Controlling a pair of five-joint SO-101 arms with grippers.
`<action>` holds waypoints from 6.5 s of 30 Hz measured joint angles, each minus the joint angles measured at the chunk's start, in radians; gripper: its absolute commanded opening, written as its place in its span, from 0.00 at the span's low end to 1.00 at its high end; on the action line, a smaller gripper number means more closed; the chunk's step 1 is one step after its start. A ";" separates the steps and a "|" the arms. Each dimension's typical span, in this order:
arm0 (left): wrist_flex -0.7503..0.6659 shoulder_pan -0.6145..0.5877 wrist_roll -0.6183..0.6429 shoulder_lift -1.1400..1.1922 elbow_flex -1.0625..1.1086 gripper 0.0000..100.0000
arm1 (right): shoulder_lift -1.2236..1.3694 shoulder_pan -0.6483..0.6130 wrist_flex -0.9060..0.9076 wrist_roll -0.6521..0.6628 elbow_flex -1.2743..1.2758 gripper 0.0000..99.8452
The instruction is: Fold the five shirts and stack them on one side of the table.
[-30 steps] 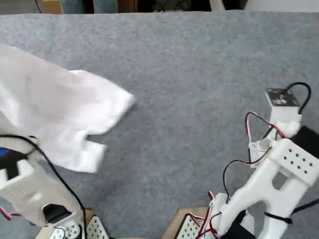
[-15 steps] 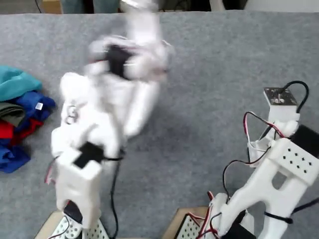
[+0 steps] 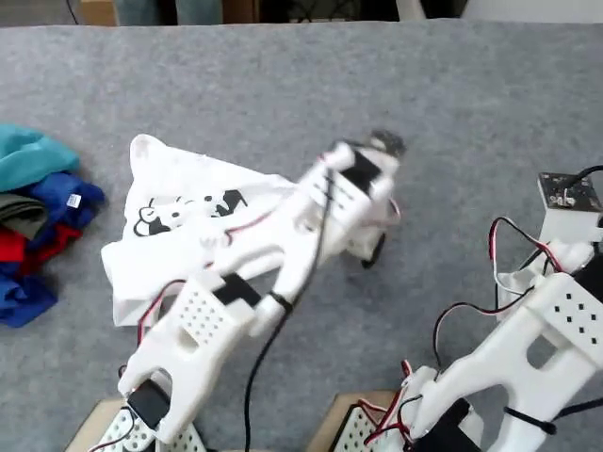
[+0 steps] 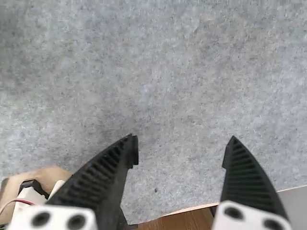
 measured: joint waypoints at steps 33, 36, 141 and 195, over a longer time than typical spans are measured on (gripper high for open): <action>-0.298 -0.783 -0.123 -0.612 1.201 0.03 | 0.543 -0.732 0.041 -0.278 -0.428 0.15; -0.298 -0.730 -0.123 -0.809 1.332 0.03 | 0.557 -0.730 0.057 -0.278 -0.468 0.13; -0.881 -1.260 -0.061 -1.363 1.927 0.22 | 0.170 -1.185 -0.109 0.311 0.244 0.23; -0.241 -0.474 0.503 0.006 0.296 0.14 | 0.551 -0.592 -1.138 -0.284 0.296 0.02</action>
